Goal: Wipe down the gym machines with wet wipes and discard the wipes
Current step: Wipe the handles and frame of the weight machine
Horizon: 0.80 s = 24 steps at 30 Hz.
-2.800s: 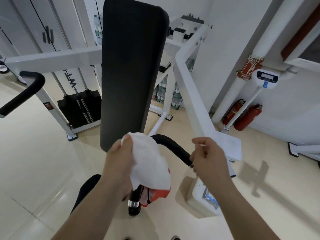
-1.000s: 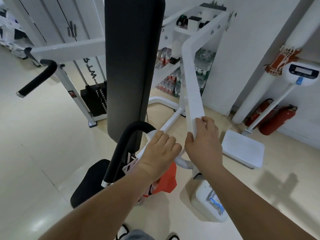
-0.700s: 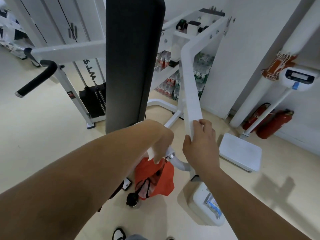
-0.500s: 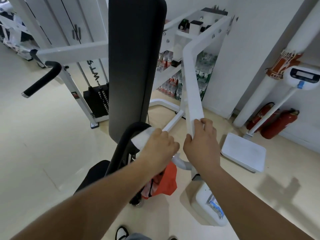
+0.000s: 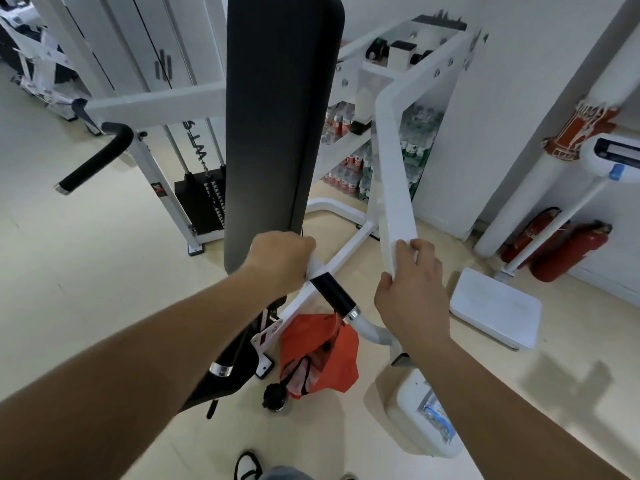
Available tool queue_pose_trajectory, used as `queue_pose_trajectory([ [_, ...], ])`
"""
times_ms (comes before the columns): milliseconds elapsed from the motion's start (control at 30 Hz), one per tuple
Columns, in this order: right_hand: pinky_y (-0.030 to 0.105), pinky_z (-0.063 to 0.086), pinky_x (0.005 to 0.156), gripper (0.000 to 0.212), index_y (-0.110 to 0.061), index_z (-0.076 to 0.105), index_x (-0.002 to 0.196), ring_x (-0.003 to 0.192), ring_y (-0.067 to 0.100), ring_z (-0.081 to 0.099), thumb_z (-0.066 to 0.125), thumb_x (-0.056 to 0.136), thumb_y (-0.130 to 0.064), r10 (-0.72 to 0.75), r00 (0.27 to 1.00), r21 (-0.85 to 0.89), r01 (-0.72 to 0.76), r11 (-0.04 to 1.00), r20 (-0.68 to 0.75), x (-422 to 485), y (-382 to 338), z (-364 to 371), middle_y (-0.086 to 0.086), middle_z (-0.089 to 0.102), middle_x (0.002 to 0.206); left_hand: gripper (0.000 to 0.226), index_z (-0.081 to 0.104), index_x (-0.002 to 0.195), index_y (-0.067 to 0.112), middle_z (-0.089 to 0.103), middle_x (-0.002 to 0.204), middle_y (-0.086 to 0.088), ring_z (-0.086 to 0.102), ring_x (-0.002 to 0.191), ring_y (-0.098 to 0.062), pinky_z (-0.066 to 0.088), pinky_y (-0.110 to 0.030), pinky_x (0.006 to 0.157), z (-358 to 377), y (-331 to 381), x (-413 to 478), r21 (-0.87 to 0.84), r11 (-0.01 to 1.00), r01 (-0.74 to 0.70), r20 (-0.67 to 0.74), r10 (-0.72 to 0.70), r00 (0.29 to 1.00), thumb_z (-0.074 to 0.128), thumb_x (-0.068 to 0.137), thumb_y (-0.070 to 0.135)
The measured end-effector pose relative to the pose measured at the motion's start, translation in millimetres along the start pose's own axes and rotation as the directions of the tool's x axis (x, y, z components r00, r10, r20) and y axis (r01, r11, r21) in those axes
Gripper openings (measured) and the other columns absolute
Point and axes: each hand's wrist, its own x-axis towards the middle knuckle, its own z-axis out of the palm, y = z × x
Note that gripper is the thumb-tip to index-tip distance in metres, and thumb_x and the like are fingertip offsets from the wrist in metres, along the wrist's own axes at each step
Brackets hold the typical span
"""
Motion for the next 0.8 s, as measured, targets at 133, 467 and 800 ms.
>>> queue_pose_trajectory([
  [133, 0.036, 0.048, 0.073, 0.051, -0.013, 0.048, 0.14, 0.123, 0.033, 0.046, 0.063, 0.091, -0.015, -0.001, 1.0, -0.022, 0.001, 1.0, 0.008, 2, 0, 1, 0.01, 0.036, 0.147, 0.011, 0.062, 0.099, 0.023, 0.054, 0.086, 0.002, 0.055, 0.089, -0.026, 0.039, -0.038, 0.081, -3, 59, -9, 0.155, 0.983, -0.094, 0.069, 0.085, 0.994, 0.056, 0.092, 0.03],
  [467, 0.032, 0.041, 0.075, 0.054, -0.015, 0.047, 0.143, 0.126, 0.033, 0.046, 0.063, 0.092, -0.019, -0.007, 1.0, 0.005, 0.007, 1.0, 0.017, -1, 0, -3, 0.008, 0.036, 0.148, 0.019, 0.058, 0.104, 0.024, 0.058, 0.088, 0.003, 0.058, 0.084, -0.023, 0.045, -0.038, 0.079, 2, 16, -2, 0.049, 0.997, -0.064, -0.015, 0.064, 0.998, 0.061, 0.087, 0.015],
  [800, 0.033, 0.044, 0.076, 0.051, -0.016, 0.047, 0.143, 0.123, 0.032, 0.048, 0.061, 0.095, -0.019, 0.009, 1.0, -0.003, -0.009, 1.0, 0.006, 1, -1, -3, 0.007, 0.036, 0.147, 0.016, 0.059, 0.098, 0.024, 0.058, 0.086, 0.004, 0.055, 0.088, -0.022, 0.039, -0.038, 0.089, 25, 77, -33, 0.157, 0.883, -0.443, -0.081, 0.458, 0.885, 0.066, 0.085, 0.023],
])
